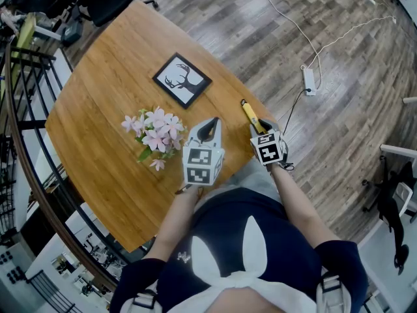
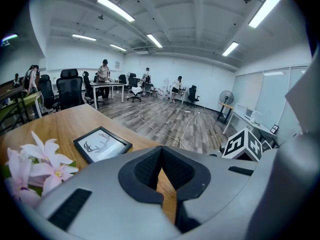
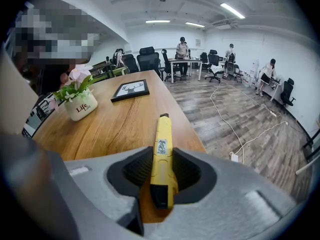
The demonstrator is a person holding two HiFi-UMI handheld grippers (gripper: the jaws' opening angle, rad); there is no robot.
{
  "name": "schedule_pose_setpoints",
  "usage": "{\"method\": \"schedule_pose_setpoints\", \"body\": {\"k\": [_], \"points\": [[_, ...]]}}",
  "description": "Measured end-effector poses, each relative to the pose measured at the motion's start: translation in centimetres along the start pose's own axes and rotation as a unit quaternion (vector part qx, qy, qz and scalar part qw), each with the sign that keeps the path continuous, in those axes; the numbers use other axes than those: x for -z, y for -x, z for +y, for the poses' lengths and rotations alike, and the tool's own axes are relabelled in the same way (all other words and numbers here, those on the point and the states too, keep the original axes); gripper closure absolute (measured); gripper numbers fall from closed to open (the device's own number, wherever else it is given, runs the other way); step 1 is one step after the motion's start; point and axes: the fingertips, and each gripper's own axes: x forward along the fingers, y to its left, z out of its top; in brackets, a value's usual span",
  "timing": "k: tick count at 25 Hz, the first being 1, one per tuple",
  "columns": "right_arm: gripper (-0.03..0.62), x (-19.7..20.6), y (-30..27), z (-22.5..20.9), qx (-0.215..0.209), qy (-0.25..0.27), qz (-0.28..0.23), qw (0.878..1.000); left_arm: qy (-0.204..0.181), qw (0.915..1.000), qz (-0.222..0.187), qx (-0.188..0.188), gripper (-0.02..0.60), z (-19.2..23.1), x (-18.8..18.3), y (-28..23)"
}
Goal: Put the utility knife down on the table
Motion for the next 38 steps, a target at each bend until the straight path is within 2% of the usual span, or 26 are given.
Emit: {"method": "schedule_pose_setpoints", "body": {"k": [21,26,34,35,38], "points": [[0.449,0.5,-0.5,0.5,-0.008,0.007,0.006,1.000,-0.005,1.0000,0.001,0.000,0.565,-0.2,0.0,0.2],[0.393,0.3,-0.3,0.9,-0.013,0.002,0.006,1.000,-0.006,1.0000,0.000,0.000,0.565,-0.4,-0.2,0.5],[0.385,-2.9,2.5,0.1,-0.017,-0.043,-0.046,0.998,-0.012,0.9999,-0.004,0.001,0.565,-0.8,-0.3,1.0],[0.390,-3.3,3.0,0.1,-0.019,-0.045,-0.054,0.997,-0.013,0.9999,-0.005,0.001,0.565,-0.9,-0.3,1.0],[0.477,-4.6,4.9,0.2,-0.024,-0.044,-0.078,0.996,-0.013,0.9999,-0.009,-0.001,0.565,-1.0,-0.6,1.4]]}}
